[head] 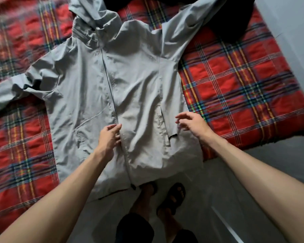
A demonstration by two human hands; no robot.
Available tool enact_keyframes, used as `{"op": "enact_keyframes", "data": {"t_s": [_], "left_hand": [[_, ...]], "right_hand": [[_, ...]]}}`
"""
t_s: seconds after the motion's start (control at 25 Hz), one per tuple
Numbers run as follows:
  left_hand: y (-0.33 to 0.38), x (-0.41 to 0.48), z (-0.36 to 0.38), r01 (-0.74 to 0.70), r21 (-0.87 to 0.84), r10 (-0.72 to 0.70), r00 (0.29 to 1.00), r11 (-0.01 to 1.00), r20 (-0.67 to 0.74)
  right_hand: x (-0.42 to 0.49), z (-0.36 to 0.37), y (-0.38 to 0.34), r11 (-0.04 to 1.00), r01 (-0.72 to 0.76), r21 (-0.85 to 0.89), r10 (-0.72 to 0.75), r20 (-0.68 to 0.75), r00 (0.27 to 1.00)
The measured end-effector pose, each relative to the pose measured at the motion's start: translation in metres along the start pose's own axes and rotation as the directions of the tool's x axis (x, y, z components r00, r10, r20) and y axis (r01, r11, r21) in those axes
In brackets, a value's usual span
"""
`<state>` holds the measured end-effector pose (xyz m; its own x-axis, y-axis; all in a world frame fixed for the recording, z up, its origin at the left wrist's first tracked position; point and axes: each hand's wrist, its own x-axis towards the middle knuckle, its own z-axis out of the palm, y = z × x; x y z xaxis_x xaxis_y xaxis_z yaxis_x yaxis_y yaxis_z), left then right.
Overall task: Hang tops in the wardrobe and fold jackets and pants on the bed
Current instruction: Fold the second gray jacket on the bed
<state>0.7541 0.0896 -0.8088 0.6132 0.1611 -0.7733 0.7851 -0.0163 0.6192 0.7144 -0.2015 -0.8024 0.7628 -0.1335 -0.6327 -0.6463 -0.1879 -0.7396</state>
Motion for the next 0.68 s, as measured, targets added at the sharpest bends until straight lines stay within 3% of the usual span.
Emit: {"op": "enact_keyframes", "data": {"t_s": [0.08,0.16,0.24,0.32,0.36,0.44,0.52,0.6,0.68], "left_hand": [[0.029,0.033,0.006,-0.016,0.054,0.016,1.0,0.998,0.003],[0.043,0.061,0.01,-0.007,0.129,0.017,0.996,0.992,-0.083],[0.049,0.08,0.006,0.04,0.218,-0.008,0.989,0.975,-0.147],[0.06,0.085,0.002,0.073,0.252,-0.048,0.993,0.965,-0.106],[0.069,0.086,0.005,0.078,0.222,-0.069,0.996,0.972,-0.049],[0.094,0.102,0.013,0.094,0.104,-0.095,0.995,0.99,0.007],[0.13,0.124,0.024,0.1,-0.016,-0.1,0.995,0.995,0.027],[0.169,0.159,0.036,0.055,-0.112,-0.048,0.997,0.992,0.061],[0.208,0.196,0.045,0.008,-0.139,-0.005,1.0,0.99,0.018]], "right_hand": [[0.039,0.002,-0.015,0.977,-0.147,0.155,0.144,0.032,0.989],[0.062,0.004,-0.016,0.984,-0.172,-0.044,0.163,-0.149,0.975],[0.08,0.003,-0.021,0.945,-0.136,-0.299,0.023,-0.352,0.936],[0.101,0.006,-0.05,0.901,-0.048,-0.431,-0.11,-0.334,0.936],[0.114,0.006,-0.066,0.919,0.006,-0.395,-0.124,-0.273,0.954],[0.143,0.01,-0.091,0.957,-0.026,-0.288,-0.035,-0.203,0.979],[0.167,0.006,-0.11,0.908,-0.095,-0.409,-0.017,-0.26,0.965],[0.189,0.005,-0.143,0.785,0.025,-0.619,-0.24,-0.267,0.933],[0.226,0.015,-0.187,0.705,0.263,-0.659,-0.471,-0.157,0.868]]}}
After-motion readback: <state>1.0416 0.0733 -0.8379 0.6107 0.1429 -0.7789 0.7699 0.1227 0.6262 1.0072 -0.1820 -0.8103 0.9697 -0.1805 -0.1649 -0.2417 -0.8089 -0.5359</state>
